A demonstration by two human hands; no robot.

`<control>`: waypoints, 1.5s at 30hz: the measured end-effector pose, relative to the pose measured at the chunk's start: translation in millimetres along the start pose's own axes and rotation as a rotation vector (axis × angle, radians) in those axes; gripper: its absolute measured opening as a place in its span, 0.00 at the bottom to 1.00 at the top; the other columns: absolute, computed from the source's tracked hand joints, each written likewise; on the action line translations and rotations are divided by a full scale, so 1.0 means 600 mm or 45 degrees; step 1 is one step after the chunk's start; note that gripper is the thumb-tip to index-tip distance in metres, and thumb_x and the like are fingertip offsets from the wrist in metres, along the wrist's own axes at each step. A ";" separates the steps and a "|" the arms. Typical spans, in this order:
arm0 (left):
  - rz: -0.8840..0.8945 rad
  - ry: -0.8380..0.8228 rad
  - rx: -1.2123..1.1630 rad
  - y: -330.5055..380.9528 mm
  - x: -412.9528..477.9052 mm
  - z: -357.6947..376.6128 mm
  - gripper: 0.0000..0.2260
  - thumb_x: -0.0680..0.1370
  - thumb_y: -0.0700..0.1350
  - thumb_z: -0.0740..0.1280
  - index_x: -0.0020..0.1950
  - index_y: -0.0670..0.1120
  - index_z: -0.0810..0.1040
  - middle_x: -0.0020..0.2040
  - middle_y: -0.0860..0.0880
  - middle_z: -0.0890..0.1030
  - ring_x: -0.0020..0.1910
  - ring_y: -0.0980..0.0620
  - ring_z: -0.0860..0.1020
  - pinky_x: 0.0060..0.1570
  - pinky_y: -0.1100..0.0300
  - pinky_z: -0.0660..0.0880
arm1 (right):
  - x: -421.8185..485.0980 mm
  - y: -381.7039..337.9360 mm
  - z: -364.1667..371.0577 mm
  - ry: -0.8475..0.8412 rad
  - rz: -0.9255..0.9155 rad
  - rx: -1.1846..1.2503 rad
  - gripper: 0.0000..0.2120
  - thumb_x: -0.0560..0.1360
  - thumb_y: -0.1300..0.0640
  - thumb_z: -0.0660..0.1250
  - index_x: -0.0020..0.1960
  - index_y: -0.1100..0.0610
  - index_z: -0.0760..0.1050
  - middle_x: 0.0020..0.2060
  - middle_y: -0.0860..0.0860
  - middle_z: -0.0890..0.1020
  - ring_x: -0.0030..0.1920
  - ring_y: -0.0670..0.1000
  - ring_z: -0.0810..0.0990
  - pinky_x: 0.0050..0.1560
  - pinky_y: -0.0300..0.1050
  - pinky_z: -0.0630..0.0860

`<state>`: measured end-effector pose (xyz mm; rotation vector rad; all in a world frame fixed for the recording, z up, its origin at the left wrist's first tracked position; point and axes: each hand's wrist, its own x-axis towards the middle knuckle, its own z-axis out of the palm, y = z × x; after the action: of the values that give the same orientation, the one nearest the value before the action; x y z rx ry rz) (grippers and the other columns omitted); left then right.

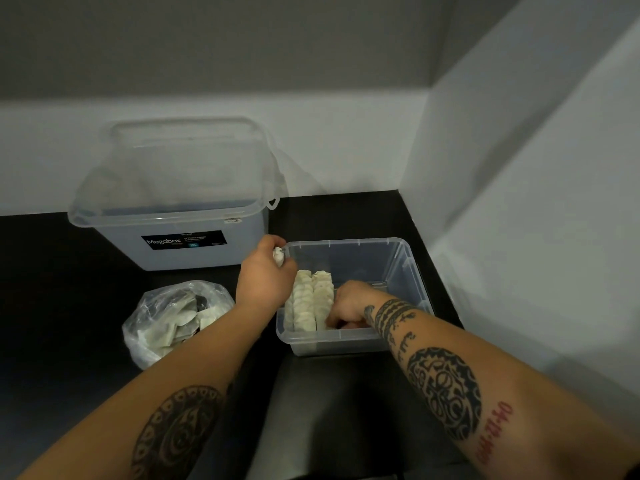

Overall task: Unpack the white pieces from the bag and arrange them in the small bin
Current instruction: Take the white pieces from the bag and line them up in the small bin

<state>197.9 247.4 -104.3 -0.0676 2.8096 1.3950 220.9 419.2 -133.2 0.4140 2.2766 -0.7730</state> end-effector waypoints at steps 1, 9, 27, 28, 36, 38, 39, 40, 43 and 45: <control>0.002 0.002 -0.001 0.000 0.000 0.000 0.13 0.81 0.47 0.69 0.64 0.53 0.75 0.51 0.51 0.80 0.46 0.50 0.80 0.43 0.53 0.82 | 0.001 0.000 0.000 -0.008 0.013 0.038 0.09 0.73 0.58 0.77 0.50 0.58 0.81 0.43 0.54 0.85 0.33 0.48 0.84 0.35 0.39 0.81; 0.011 0.010 -0.017 0.002 -0.005 -0.001 0.13 0.81 0.46 0.69 0.65 0.52 0.75 0.51 0.51 0.80 0.47 0.51 0.79 0.42 0.59 0.75 | 0.009 -0.003 0.002 0.113 -0.152 0.051 0.07 0.73 0.64 0.75 0.46 0.61 0.78 0.39 0.54 0.81 0.36 0.49 0.82 0.39 0.40 0.83; -0.264 -0.112 -0.787 0.066 0.018 -0.050 0.12 0.84 0.42 0.61 0.68 0.47 0.70 0.54 0.45 0.79 0.48 0.47 0.81 0.38 0.55 0.80 | -0.096 -0.022 -0.078 0.334 -0.311 0.252 0.08 0.79 0.52 0.71 0.53 0.56 0.80 0.48 0.55 0.85 0.49 0.53 0.86 0.53 0.51 0.84; -0.257 -0.184 -0.873 0.077 0.016 -0.050 0.12 0.85 0.40 0.60 0.69 0.47 0.70 0.57 0.45 0.80 0.51 0.46 0.82 0.40 0.55 0.81 | -0.104 -0.026 -0.085 0.369 -0.367 0.365 0.07 0.79 0.52 0.70 0.53 0.55 0.79 0.48 0.54 0.84 0.49 0.53 0.85 0.50 0.50 0.85; -0.049 -0.463 -0.946 0.116 -0.001 -0.033 0.18 0.79 0.37 0.71 0.67 0.50 0.73 0.62 0.44 0.80 0.56 0.43 0.84 0.43 0.51 0.84 | -0.143 -0.046 -0.122 0.643 -0.745 0.788 0.12 0.79 0.54 0.70 0.63 0.54 0.80 0.49 0.44 0.82 0.49 0.41 0.81 0.41 0.32 0.76; -0.011 -0.468 -0.898 0.119 -0.004 -0.031 0.20 0.77 0.39 0.74 0.66 0.51 0.75 0.61 0.45 0.80 0.54 0.45 0.84 0.42 0.53 0.84 | -0.146 -0.042 -0.124 0.613 -0.757 0.743 0.11 0.79 0.53 0.70 0.61 0.53 0.81 0.49 0.44 0.84 0.48 0.41 0.82 0.39 0.31 0.75; 0.000 -0.471 -0.883 0.120 -0.005 -0.030 0.20 0.76 0.39 0.75 0.65 0.50 0.75 0.60 0.45 0.80 0.53 0.46 0.85 0.41 0.53 0.84 | -0.145 -0.041 -0.125 0.611 -0.756 0.728 0.10 0.79 0.53 0.70 0.59 0.53 0.82 0.48 0.45 0.85 0.48 0.42 0.83 0.39 0.32 0.75; 0.009 -0.472 -0.863 0.121 -0.006 -0.029 0.20 0.76 0.38 0.76 0.65 0.50 0.76 0.59 0.44 0.81 0.52 0.47 0.85 0.40 0.54 0.83 | -0.144 -0.039 -0.124 0.621 -0.751 0.726 0.08 0.79 0.52 0.71 0.56 0.53 0.83 0.47 0.46 0.85 0.47 0.42 0.83 0.40 0.34 0.76; 0.048 -0.455 -0.797 0.119 -0.005 -0.028 0.15 0.76 0.38 0.76 0.60 0.48 0.79 0.56 0.43 0.82 0.48 0.48 0.85 0.39 0.53 0.83 | -0.141 -0.035 -0.125 0.668 -0.741 0.742 0.06 0.78 0.51 0.71 0.51 0.52 0.83 0.43 0.47 0.86 0.43 0.44 0.83 0.41 0.38 0.77; 0.071 -0.425 -0.775 0.115 -0.004 -0.030 0.10 0.77 0.38 0.74 0.56 0.48 0.80 0.52 0.43 0.83 0.44 0.48 0.84 0.39 0.53 0.83 | -0.139 -0.035 -0.124 0.686 -0.739 0.729 0.06 0.79 0.51 0.71 0.50 0.53 0.83 0.43 0.48 0.85 0.42 0.44 0.82 0.40 0.39 0.77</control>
<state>197.6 274.9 -38.4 0.2221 2.0611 2.0012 232.6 443.8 -22.7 0.2210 2.6788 -1.8123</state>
